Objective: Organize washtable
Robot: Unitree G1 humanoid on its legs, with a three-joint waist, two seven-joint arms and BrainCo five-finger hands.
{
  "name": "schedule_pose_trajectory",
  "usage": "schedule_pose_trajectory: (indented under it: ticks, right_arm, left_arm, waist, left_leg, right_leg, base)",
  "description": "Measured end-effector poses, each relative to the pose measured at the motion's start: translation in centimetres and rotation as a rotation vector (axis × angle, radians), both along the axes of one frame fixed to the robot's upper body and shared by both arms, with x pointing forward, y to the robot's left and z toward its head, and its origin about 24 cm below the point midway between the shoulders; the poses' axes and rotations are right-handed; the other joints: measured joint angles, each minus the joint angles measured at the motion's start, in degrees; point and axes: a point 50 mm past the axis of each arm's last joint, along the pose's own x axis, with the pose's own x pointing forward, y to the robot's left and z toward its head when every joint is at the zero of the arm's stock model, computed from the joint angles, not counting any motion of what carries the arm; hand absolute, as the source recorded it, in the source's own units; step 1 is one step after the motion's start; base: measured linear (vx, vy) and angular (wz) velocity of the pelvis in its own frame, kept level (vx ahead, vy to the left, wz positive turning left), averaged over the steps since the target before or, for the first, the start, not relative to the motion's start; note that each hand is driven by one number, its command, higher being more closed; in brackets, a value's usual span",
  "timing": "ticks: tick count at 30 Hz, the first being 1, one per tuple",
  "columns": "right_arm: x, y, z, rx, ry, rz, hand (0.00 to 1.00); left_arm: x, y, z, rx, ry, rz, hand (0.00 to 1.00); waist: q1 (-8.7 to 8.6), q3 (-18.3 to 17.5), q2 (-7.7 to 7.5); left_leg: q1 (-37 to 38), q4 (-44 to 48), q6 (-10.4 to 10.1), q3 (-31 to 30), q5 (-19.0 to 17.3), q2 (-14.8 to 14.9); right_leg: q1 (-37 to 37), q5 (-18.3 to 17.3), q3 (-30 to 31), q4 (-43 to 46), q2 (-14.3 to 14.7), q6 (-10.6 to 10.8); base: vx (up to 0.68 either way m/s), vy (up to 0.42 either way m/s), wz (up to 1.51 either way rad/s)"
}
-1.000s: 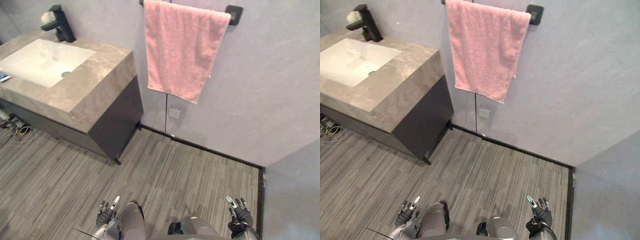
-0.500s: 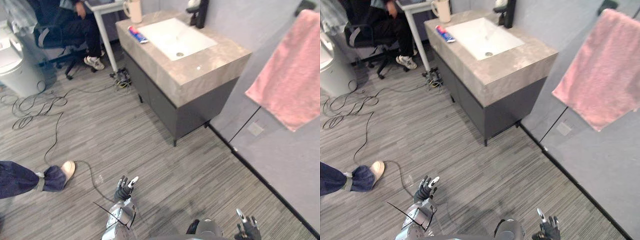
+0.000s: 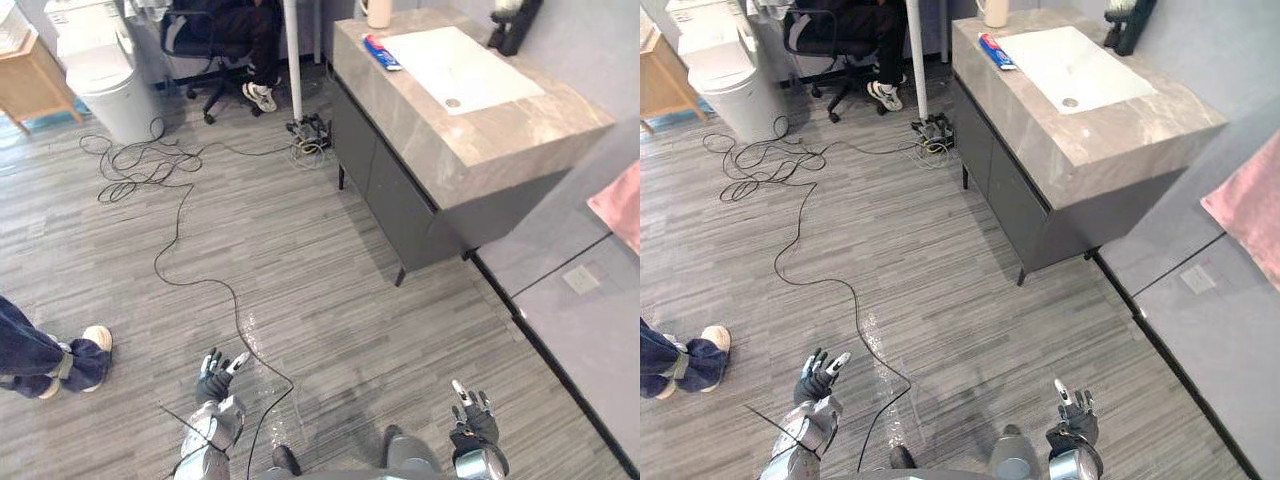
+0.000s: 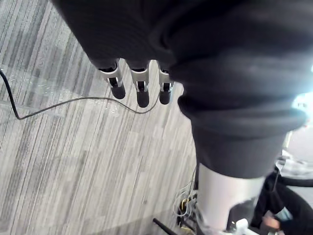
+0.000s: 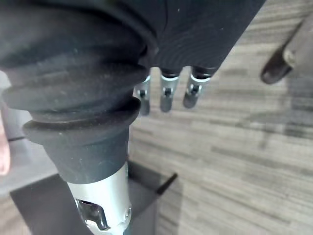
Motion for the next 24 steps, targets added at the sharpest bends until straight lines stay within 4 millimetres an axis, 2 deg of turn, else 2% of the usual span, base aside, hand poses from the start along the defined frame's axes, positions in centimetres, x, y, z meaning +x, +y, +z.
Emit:
schedule_pose_trajectory:
  ticks: [1, 2, 8, 11, 17, 19, 21, 23, 24]
  right_arm:
    - [-0.1, 0.2, -0.1, 0.002, 0.005, 0.011, 0.00]
    - [-0.1, 0.3, -0.1, 0.003, 0.004, 0.016, 0.00]
    - [0.6, 0.2, 0.2, -0.023, -0.018, 0.063, 0.00]
    - [0.1, -0.3, 0.1, -0.041, 0.005, 0.058, 0.00]
    - [-0.6, 0.7, -0.3, -0.049, 0.046, 0.114, 0.00]
    - [-0.3, 0.9, -0.2, -0.054, 0.038, 0.124, 0.00]
    - [0.3, 0.8, 0.0, -0.060, 0.023, 0.131, 0.00]
    - [1.0, 1.0, 0.2, -0.059, 0.006, 0.132, 0.00]
    - [1.1, 0.8, 0.3, -0.064, 0.001, 0.132, 0.00]
  left_arm:
    - [0.2, -0.7, 0.2, -0.017, -0.020, -0.007, 0.00]
    - [0.2, -0.9, 0.3, -0.023, -0.027, -0.008, 0.00]
    - [0.0, -1.6, 0.1, -0.048, -0.026, -0.021, 0.00]
    - [0.3, -2.0, 0.2, -0.059, -0.035, -0.037, 0.00]
    - [-0.5, -1.1, -0.1, -0.034, -0.008, -0.026, 0.00]
    - [-0.8, -0.8, -0.1, -0.030, 0.000, -0.010, 0.00]
    - [-0.9, -0.7, -0.2, -0.028, 0.002, -0.002, 0.00]
    - [-1.1, -0.6, -0.3, -0.027, 0.011, 0.002, 0.00]
    - [-1.5, -0.6, -0.4, -0.026, 0.020, 0.006, 0.00]
  waist:
    - [0.21, -0.17, -0.33]
    - [0.17, -0.21, -0.41]
    - [0.16, -0.46, -0.52]
    - [-0.04, -1.01, -0.65]
    - [0.28, -2.12, -1.50]
    - [1.35, -2.16, -1.56]
    - [1.81, -2.15, -1.62]
    - [1.83, -1.67, -2.58]
    - [1.98, -1.86, -3.36]
  left_leg:
    - [-0.55, -0.01, -0.50, -0.81, 0.37, 0.02]
    - [-0.98, -0.04, -0.70, -1.12, 0.58, 0.01]
    - [0.05, -4.22, -2.26, -1.29, 3.40, 1.10]
    - [0.09, -5.60, -2.01, -1.57, 4.49, 0.88]
    - [-0.22, -6.59, -1.80, -2.82, 5.56, 0.36]
    - [-0.47, -6.93, -1.63, -3.02, 5.74, 0.04]
    - [-0.66, -6.92, -1.58, -3.52, 5.73, -0.59]
    - [-0.73, -6.52, -0.57, -4.54, 4.93, -2.55]
    - [-1.14, -4.80, 0.01, -4.93, 3.25, -4.24]
  right_leg:
    - [1.04, -0.93, -0.01, -2.47, 0.30, -0.99]
    - [1.66, -1.18, 0.02, -4.23, 0.44, -1.13]
    - [1.73, -1.52, 1.76, -7.62, 2.83, -0.23]
    - [1.49, -1.34, 1.62, -7.90, 2.86, 0.06]
    - [1.76, -1.06, 1.18, -8.49, 2.52, 0.51]
    - [1.69, -0.96, 1.01, -8.70, 2.23, 0.73]
    - [1.69, -1.78, 0.52, -8.35, 1.44, 1.87]
    - [1.52, -4.31, -0.56, -6.03, -1.22, 3.84]
    - [1.72, -5.23, -2.03, -4.58, -3.60, 5.76]
  base:
    - [0.02, -0.119, 0.26]
    - [0.03, -0.159, 0.12]
    - [-0.03, -0.100, -0.13]
    - [-0.05, -0.025, -0.01]
    - [-0.03, 0.013, 0.11]
    - [-0.02, 0.015, 0.08]
    - [-0.01, 0.037, 0.21]
    - [0.03, 0.124, 0.45]
    - [0.10, 0.182, 0.56]
